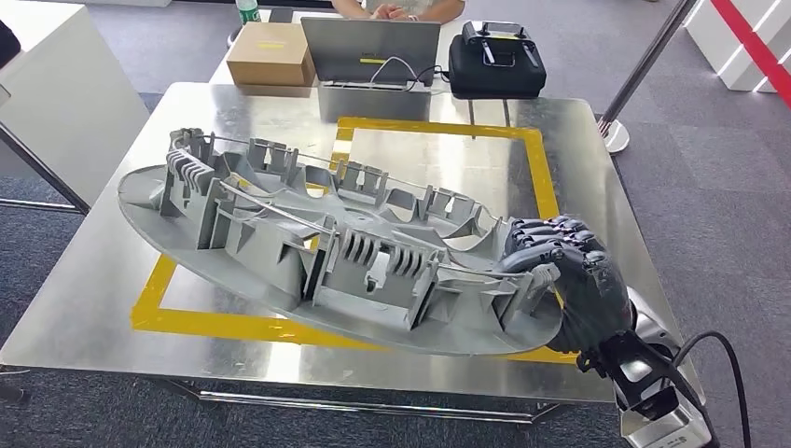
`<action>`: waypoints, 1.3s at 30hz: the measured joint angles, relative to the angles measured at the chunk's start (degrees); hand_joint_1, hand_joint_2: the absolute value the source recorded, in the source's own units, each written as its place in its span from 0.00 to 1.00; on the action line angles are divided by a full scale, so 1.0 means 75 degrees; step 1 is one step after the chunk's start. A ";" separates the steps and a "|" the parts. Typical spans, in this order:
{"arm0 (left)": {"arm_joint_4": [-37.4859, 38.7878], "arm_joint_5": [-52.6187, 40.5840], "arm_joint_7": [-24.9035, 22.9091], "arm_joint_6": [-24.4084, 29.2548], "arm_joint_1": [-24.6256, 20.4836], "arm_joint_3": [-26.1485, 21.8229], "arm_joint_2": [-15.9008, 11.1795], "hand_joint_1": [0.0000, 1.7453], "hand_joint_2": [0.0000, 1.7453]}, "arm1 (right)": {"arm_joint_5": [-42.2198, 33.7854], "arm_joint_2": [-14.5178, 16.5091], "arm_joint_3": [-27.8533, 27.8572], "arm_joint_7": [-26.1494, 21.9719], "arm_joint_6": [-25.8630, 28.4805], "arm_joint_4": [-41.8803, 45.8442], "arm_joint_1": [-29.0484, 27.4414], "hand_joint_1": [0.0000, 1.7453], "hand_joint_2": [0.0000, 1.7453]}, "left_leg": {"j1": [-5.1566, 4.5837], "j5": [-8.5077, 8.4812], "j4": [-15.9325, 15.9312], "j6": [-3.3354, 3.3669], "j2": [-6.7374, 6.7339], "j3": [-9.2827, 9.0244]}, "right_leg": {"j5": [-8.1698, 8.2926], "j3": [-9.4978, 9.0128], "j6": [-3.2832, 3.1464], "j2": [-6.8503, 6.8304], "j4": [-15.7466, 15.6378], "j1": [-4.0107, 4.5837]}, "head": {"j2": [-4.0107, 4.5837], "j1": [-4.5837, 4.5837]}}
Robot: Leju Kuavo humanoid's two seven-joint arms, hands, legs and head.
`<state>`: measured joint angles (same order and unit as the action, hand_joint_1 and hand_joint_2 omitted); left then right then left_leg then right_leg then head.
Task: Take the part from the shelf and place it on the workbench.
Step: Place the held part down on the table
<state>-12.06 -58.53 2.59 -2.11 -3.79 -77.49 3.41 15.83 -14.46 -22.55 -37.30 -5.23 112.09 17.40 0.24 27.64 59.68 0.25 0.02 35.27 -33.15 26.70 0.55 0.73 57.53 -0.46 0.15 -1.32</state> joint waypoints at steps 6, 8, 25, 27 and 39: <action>-0.0001 0.0052 0.0115 -0.0041 0.0000 -0.0039 0.0090 0.00 1.00 | 0.2105 -0.0051 -0.0123 0.0946 0.1475 0.0006 -0.0020 1.00 1.00 | 0.0038 0.0069 -0.0060 0.0001 0.0120 -0.0062 | 0.0021 -0.0135 -0.0102 -0.0001 -0.0127 0.0017 | 0.0000 0.0021; -0.0001 0.0052 0.0163 -0.0074 0.0009 -0.0049 0.0100 0.00 1.00 | 0.2582 -0.0122 -0.0184 0.1234 0.1908 0.0004 -0.0039 1.00 1.00 | 0.0029 0.0096 -0.0061 0.0033 0.0145 -0.0065 | 0.0022 -0.0154 -0.0101 -0.0003 -0.0148 0.0015 | 0.0000 0.0026; -0.0001 0.0071 0.0227 -0.0165 0.0030 -0.0153 0.0144 0.00 1.00 | 0.3717 -0.0908 -0.0729 0.2480 0.2022 -0.1273 0.0039 1.00 1.00 | -0.0008 0.0112 -0.0147 0.0072 0.0116 -0.0260 | -0.0048 -0.0347 0.0094 -0.0011 -0.0312 -0.0002 | 0.0000 0.0021; -0.0001 0.0057 0.0251 -0.0192 0.0038 -0.0176 0.0148 0.00 1.00 | 0.3833 -0.1112 -0.0577 0.2244 0.1915 -0.1730 0.0018 1.00 1.00 | -0.0008 0.0111 -0.0151 0.0072 0.0114 -0.0261 | -0.0048 -0.0348 0.0094 -0.0010 -0.0312 -0.0002 | 0.0000 0.0020; -0.0001 -0.0147 0.0409 -0.0325 0.0051 -0.0209 0.0148 0.00 1.00 | 0.5182 -0.0843 -0.0270 0.1397 0.1339 -0.5755 0.1455 1.00 1.00 | -0.0008 0.0109 -0.0167 0.0069 0.0087 -0.0304 | -0.0048 -0.0384 0.0093 0.0005 -0.0310 0.0005 | 0.0001 0.0022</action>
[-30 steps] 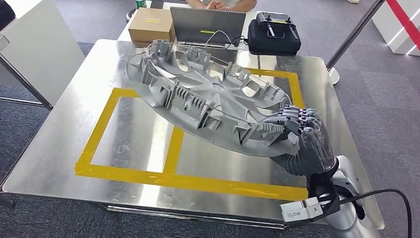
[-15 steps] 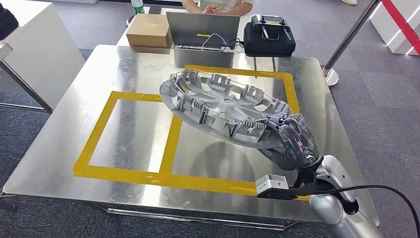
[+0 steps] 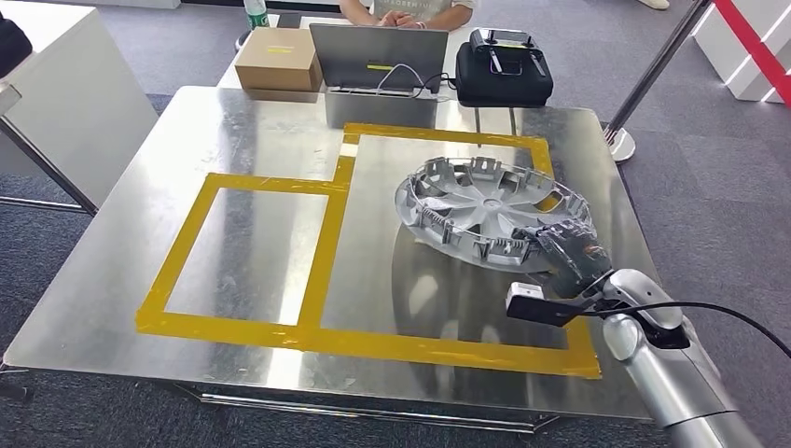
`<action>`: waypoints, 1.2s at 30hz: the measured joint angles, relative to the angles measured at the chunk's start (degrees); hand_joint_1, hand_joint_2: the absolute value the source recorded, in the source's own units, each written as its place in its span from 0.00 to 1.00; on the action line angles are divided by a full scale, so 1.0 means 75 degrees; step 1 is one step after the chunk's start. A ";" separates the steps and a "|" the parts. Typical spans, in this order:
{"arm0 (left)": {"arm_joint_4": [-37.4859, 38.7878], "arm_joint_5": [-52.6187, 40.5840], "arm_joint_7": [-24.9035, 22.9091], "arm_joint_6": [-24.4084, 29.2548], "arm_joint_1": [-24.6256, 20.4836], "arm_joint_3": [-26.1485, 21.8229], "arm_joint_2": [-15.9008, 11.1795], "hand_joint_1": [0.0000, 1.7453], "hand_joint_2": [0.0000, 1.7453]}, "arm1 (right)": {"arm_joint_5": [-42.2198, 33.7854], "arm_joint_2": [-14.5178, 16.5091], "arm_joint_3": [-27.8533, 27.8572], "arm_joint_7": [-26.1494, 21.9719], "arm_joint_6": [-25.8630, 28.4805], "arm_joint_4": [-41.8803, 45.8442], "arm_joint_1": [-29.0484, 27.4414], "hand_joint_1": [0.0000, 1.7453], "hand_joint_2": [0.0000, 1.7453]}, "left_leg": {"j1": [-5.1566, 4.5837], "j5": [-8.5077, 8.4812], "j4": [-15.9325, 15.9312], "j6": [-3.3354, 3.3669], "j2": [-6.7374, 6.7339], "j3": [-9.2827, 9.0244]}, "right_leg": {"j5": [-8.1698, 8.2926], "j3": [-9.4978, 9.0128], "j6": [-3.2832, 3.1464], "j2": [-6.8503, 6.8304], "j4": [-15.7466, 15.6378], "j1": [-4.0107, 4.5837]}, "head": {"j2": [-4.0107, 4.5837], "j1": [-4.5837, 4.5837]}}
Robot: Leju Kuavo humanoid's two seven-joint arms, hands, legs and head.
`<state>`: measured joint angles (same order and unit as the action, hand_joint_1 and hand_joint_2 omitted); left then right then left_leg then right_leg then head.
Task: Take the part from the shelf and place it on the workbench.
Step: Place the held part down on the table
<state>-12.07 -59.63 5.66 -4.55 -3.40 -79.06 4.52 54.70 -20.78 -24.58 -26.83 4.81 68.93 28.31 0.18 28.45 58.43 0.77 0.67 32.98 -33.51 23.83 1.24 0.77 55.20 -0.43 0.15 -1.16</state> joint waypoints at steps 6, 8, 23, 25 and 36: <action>0.0000 -0.0180 0.0132 -0.0047 0.0002 0.0009 -0.0009 0.00 1.00 | 0.0524 0.0699 -0.0692 -0.0029 0.0249 -0.1945 0.1087 1.00 1.00 | 0.0005 -0.0006 -0.0014 -0.0009 -0.0007 -0.0021 | 0.0000 -0.0006 -0.0001 0.0008 0.0001 0.0003 | -0.0001 -0.0001; 0.0000 -0.0230 0.0150 -0.0042 0.0001 0.0023 -0.0017 0.00 1.00 | 0.0596 0.0983 -0.0973 -0.0032 0.0250 -0.2496 0.1442 1.00 1.00 | 0.0006 -0.0007 -0.0021 -0.0011 -0.0017 -0.0035 | 0.0000 -0.0011 -0.0001 0.0023 0.0001 0.0004 | -0.0001 -0.0001; 0.0000 -0.0291 0.0190 -0.0023 0.0001 0.0035 -0.0066 0.00 1.00 | 0.0646 0.1849 -0.1823 0.0006 0.0278 -0.3879 0.2217 1.00 1.00 | 0.0006 -0.0009 -0.0031 -0.0016 -0.0025 -0.0068 | -0.0004 -0.0037 -0.0009 0.0034 0.0000 0.0004 | -0.0001 0.0000; 0.0000 -0.0291 0.0220 -0.0021 0.0002 0.0035 -0.0070 0.00 1.00 | 0.0695 0.1966 -0.1940 -0.0014 0.0186 -0.3972 0.2303 1.00 1.00 | 0.0006 -0.0008 -0.0033 -0.0017 -0.0034 -0.0079 | -0.0004 -0.0044 -0.0010 0.0044 0.0000 0.0005 | -0.0001 -0.0001; 0.0000 -0.0120 0.0256 -0.0264 -0.0036 0.0026 -0.0066 0.00 1.00 | 0.0390 0.2789 -0.2617 0.0071 -0.0283 -0.4393 0.2896 0.00 0.00 | 0.0008 -0.0010 -0.0058 -0.0023 -0.0051 -0.0114 | -0.0003 -0.0054 -0.0014 0.0066 0.0000 0.0006 | -0.0001 -0.0001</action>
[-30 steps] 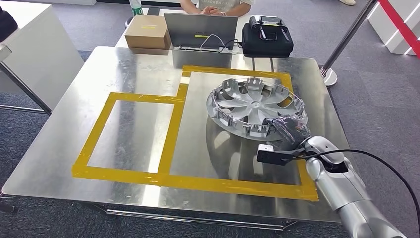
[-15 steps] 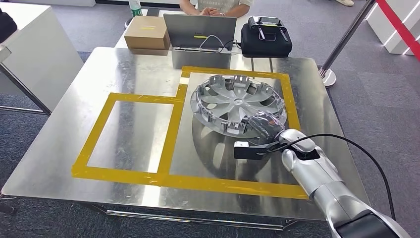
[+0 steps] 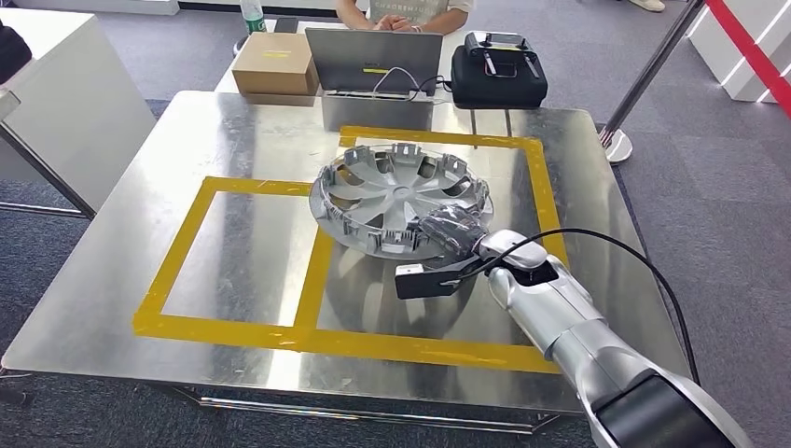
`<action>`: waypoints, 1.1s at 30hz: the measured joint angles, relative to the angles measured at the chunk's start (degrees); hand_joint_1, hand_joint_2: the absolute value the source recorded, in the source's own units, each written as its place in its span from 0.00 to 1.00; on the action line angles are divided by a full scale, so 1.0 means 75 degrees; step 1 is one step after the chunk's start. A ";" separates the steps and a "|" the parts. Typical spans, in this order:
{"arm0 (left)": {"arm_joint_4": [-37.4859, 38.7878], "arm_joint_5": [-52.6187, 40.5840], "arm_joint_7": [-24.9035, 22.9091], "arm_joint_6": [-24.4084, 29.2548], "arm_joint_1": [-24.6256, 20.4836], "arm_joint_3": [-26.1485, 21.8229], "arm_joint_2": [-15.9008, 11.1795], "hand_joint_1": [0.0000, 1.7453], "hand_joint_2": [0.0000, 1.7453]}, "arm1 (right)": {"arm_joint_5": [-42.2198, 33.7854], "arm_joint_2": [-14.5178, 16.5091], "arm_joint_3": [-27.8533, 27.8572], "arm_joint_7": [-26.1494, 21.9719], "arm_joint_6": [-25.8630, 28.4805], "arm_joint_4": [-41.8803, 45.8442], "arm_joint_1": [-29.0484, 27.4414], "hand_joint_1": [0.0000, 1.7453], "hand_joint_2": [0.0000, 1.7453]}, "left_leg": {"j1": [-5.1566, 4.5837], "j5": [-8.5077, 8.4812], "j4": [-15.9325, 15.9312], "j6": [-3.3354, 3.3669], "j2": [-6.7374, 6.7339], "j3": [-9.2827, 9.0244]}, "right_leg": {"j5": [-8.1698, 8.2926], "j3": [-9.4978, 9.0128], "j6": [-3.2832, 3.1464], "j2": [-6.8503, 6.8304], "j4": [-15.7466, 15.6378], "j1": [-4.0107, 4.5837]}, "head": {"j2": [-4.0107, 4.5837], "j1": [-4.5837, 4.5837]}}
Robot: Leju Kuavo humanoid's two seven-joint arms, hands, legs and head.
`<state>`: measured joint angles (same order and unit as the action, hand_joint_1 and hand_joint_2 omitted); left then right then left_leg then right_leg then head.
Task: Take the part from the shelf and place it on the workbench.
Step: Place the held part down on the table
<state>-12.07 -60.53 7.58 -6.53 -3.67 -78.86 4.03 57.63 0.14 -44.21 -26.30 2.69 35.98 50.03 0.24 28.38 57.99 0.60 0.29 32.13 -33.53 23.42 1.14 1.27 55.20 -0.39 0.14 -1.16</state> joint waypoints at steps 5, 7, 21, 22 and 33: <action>0.0000 0.0002 0.0058 -0.0012 0.0000 -0.0003 0.0005 0.00 0.00 | -0.0114 0.0011 -0.0140 -0.0005 -0.0011 -0.0139 0.0008 0.00 0.00 | -0.0002 0.0000 0.0000 0.0000 0.0003 0.0005 | 0.0000 0.0002 0.0000 -0.0006 0.0000 -0.0002 | -0.0001 0.0001; 0.0000 0.0002 0.0087 -0.0016 0.0000 -0.0003 0.0005 0.00 0.00 | -0.0138 0.0012 -0.0171 -0.0005 0.0010 -0.0172 0.0010 0.00 0.00 | -0.0003 0.0000 0.0000 0.0000 0.0003 0.0005 | 0.0000 0.0002 0.0000 -0.0006 -0.0001 -0.0003 | -0.0001 0.0000; 0.0000 0.0074 0.0135 0.0114 0.0000 -0.0051 0.0046 0.00 0.00 | 0.0028 -0.0187 -0.0356 0.1048 -0.0547 -0.0589 0.0381 0.00 0.00 | -0.0003 -0.0001 0.0000 0.0000 0.0007 0.0005 | 0.0001 0.0003 0.0001 -0.0012 -0.0001 -0.0004 | 0.0000 -0.0001; 0.0000 0.0085 0.0135 0.0125 0.0000 -0.0055 0.0046 0.00 0.00 | 0.0007 -0.0237 -0.0354 0.1157 -0.0638 -0.0667 0.0446 0.00 0.00 | -0.0004 -0.0001 0.0000 0.0000 0.0007 0.0005 | 0.0001 0.0003 0.0001 -0.0013 -0.0001 -0.0005 | 0.0001 0.0000; 0.0000 0.0424 0.0672 -0.0017 0.0008 -0.0233 0.0046 0.00 0.00 | -0.1605 -0.1155 0.0981 0.0871 0.1922 0.0441 -0.0109 0.00 0.00 | -0.0005 0.0000 0.0004 0.0000 0.0038 0.0005 | 0.0000 -0.0004 0.0002 -0.0037 -0.0003 -0.0007 | 0.0000 -0.0001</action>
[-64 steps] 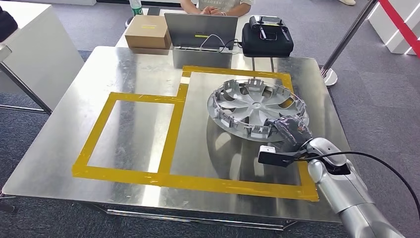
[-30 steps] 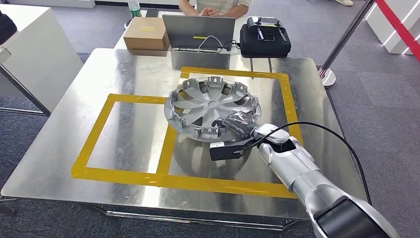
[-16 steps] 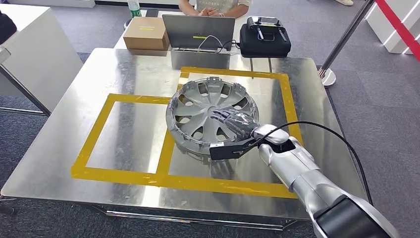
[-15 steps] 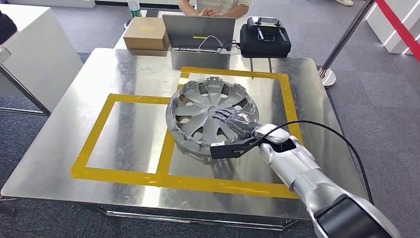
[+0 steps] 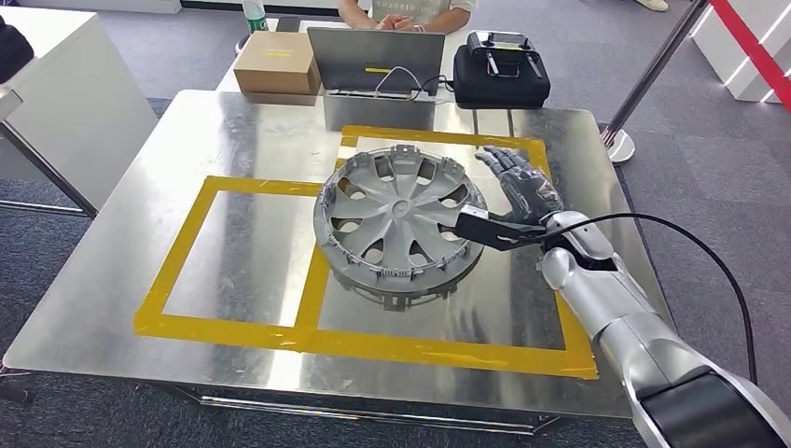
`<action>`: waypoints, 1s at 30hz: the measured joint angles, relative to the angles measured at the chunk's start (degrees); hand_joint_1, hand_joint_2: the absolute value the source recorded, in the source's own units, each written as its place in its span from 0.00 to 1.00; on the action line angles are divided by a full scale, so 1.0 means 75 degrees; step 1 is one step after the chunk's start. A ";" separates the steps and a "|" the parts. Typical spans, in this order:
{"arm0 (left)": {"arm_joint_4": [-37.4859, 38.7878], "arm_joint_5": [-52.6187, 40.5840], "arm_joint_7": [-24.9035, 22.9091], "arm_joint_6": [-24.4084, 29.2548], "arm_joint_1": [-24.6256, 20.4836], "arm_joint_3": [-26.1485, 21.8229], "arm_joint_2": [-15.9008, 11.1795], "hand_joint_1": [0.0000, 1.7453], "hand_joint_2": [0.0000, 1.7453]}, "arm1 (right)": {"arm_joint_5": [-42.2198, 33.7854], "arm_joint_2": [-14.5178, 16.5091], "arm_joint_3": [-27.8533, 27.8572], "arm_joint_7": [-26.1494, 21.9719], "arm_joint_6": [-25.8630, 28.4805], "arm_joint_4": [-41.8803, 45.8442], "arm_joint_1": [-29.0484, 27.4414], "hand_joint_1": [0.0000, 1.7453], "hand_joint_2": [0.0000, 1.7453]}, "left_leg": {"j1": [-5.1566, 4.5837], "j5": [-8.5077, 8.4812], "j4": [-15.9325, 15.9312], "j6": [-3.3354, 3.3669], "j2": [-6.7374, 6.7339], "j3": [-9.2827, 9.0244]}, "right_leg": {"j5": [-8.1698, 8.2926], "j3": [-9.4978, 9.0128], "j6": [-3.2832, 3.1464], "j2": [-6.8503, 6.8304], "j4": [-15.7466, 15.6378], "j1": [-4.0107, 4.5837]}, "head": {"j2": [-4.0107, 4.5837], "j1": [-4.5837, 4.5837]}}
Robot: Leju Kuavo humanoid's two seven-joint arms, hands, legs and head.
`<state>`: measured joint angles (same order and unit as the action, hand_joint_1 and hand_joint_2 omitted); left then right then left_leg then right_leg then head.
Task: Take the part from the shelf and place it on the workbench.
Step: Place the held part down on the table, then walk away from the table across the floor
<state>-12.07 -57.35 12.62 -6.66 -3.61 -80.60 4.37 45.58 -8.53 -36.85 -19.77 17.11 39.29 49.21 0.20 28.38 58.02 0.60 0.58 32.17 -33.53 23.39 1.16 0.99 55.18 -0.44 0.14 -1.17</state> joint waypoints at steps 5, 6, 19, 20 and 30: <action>0.0000 0.0066 0.0108 -0.0009 0.0002 -0.0074 -0.0002 0.00 0.00 | -0.1929 -0.0238 0.1922 -0.1698 0.0594 0.3077 -0.1873 0.00 0.00 | -0.0001 0.0004 -0.0002 -0.0004 0.0021 0.0006 | -0.0008 0.0002 -0.0007 -0.0026 -0.0004 0.0000 | 0.0000 -0.0001; -0.0001 0.0066 0.0109 -0.0004 0.0002 -0.0086 -0.0003 0.00 0.00 | -0.2382 -0.0230 0.2304 -0.2048 0.0479 0.3733 -0.2267 0.00 0.00 | -0.0001 0.0005 -0.0003 -0.0005 0.0028 0.0008 | -0.0011 0.0002 -0.0011 -0.0032 -0.0004 0.0001 | 0.0000 0.0000; -0.0020 0.0023 0.0110 0.0018 -0.0011 -0.0141 -0.0010 0.00 0.00 | -0.5271 -0.0164 0.3585 -0.2706 -0.0519 0.9315 -0.5238 0.00 0.00 | 0.0065 -0.0103 -0.0319 0.0168 -0.0086 -0.0159 | -0.0852 0.1293 0.0197 -0.0042 0.2181 -0.0130 | 0.0001 0.0039; -0.0020 0.0010 0.0112 0.0018 -0.0011 -0.0142 -0.0001 0.00 0.00 | -0.5287 -0.0178 0.3593 -0.2706 -0.0537 0.9494 -0.5411 0.00 0.00 | 0.0083 -0.0094 -0.0311 0.0142 -0.0087 -0.0164 | -0.0685 0.1381 0.0231 -0.0049 0.2205 -0.0162 | 0.0002 0.0040; -0.0082 0.0017 0.0153 0.0015 -0.0013 -0.0165 0.0063 0.00 0.00 | -0.5595 -0.0286 0.3999 -0.2703 -0.0714 1.0345 -0.6651 0.00 0.00 | 0.0166 0.0279 0.0268 -0.0301 -0.0046 0.0147 | 0.0463 0.1009 -0.0048 -0.0068 0.0560 -0.0259 | 0.0001 0.0058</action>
<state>-12.68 -57.23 13.77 -6.55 -3.71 -81.84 4.84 3.62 -10.67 -6.85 -40.04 11.75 116.87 -0.67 1.44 30.46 60.03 -1.66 0.23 33.27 -30.06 30.96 0.80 0.48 59.39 -2.38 0.15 -0.74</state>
